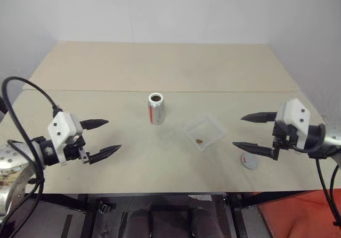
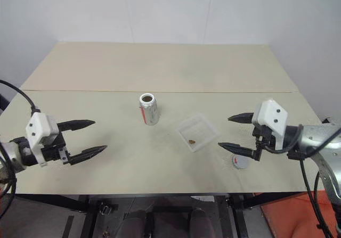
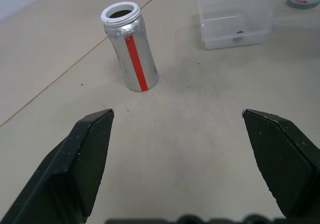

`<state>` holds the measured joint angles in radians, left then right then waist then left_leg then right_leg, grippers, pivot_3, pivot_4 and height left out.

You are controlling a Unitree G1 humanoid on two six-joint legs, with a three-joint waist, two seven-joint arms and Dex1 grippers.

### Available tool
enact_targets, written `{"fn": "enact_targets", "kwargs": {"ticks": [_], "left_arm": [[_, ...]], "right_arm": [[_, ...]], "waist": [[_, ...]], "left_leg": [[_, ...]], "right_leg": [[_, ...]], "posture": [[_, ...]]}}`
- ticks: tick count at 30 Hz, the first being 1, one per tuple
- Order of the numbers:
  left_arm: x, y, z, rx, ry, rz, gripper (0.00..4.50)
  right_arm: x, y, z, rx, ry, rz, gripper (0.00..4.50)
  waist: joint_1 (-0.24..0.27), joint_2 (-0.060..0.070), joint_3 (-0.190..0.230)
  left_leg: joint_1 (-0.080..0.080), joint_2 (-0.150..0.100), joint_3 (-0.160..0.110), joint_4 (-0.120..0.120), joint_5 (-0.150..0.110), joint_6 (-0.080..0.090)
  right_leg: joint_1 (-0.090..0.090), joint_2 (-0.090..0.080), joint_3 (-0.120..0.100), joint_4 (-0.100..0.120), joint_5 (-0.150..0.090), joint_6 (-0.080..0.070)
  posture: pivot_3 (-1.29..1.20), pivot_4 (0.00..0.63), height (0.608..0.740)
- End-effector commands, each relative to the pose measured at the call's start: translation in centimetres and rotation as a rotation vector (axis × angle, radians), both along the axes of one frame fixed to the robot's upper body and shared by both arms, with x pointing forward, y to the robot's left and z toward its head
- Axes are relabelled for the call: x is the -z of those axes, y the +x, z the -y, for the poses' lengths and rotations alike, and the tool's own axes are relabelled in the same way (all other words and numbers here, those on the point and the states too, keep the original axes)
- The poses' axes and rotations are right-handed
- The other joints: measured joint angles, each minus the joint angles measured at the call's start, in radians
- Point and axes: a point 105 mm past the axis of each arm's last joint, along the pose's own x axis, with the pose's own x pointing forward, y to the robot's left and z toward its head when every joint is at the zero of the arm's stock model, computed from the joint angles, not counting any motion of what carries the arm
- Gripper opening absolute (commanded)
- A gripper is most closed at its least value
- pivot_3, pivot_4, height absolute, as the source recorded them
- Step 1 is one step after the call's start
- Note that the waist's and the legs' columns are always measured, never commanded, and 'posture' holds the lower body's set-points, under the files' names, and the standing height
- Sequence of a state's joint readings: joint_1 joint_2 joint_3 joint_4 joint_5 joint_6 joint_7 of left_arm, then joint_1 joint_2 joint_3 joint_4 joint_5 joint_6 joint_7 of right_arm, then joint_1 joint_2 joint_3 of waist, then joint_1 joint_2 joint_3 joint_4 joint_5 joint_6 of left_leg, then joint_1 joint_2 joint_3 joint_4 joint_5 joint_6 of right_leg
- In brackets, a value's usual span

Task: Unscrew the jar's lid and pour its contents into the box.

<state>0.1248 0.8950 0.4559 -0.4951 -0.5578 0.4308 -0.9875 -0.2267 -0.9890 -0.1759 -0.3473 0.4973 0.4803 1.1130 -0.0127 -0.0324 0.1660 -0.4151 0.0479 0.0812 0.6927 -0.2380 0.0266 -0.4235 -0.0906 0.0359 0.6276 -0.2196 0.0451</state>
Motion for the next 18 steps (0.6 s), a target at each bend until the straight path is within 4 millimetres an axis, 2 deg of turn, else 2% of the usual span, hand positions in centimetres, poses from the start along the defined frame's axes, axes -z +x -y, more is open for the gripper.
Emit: {"fn": "enact_targets", "kwargs": {"ticks": [1, 6, 10, 14, 18], "left_arm": [[-1.2, -0.8, -0.1, -0.05, 0.005, 0.057, 4.49], [-1.2, -1.7, -0.5, -0.083, -0.009, 0.044, 4.49], [-1.1, -2.7, -0.7, -0.077, 0.0, 0.008, 4.49], [-0.9, -2.4, -1.2, -0.096, 0.022, 0.005, 4.49], [-1.2, -2.0, -1.5, -0.097, 0.037, 0.008, 4.49]], "right_arm": [[-1.2, 0.8, -1.0, -0.066, 0.017, 0.058, 4.5], [-1.5, 1.0, -1.9, -0.118, 0.023, 0.085, 4.5], [-1.7, 0.4, -1.6, -0.137, -0.007, 0.114, 4.5], [-1.6, 0.3, -1.0, -0.105, -0.022, 0.126, 4.5], [-1.3, 0.4, -1.6, -0.089, -0.01, 0.124, 4.5]], "waist": [[0.0, 0.001, 0.0], [0.006, 0.001, 0.001], [0.006, 0.001, 0.001], [0.008, 0.001, 0.001], [0.006, 0.001, 0.001]], "left_leg": [[0.0, 0.0, 0.0, 0.0, 0.0, 0.0], [0.0, 0.0, 0.001, 0.0, 0.0, 0.0], [0.0, 0.0, 0.002, 0.0, -0.001, -0.001], [0.0, 0.0, 0.002, 0.0, -0.001, -0.001], [0.001, 0.0, 0.003, 0.0, -0.001, -0.001]], "right_leg": [[0.0, 0.0, 0.0, 0.0, 0.0, 0.0], [0.0, 0.0, 0.0, 0.0, 0.0, 0.0], [0.0, 0.0, 0.0, 0.0, 0.0, 0.0], [0.0, 0.0, 0.0, 0.0, -0.001, -0.002], [0.0, 0.0, 0.0, 0.001, -0.001, -0.002]], "posture": [[0.0, 0.15, 0.74], [0.0, 0.15, 0.74], [0.0, 0.15, 0.74], [0.0, 0.15, 0.74], [0.0, 0.15, 0.74]]}}
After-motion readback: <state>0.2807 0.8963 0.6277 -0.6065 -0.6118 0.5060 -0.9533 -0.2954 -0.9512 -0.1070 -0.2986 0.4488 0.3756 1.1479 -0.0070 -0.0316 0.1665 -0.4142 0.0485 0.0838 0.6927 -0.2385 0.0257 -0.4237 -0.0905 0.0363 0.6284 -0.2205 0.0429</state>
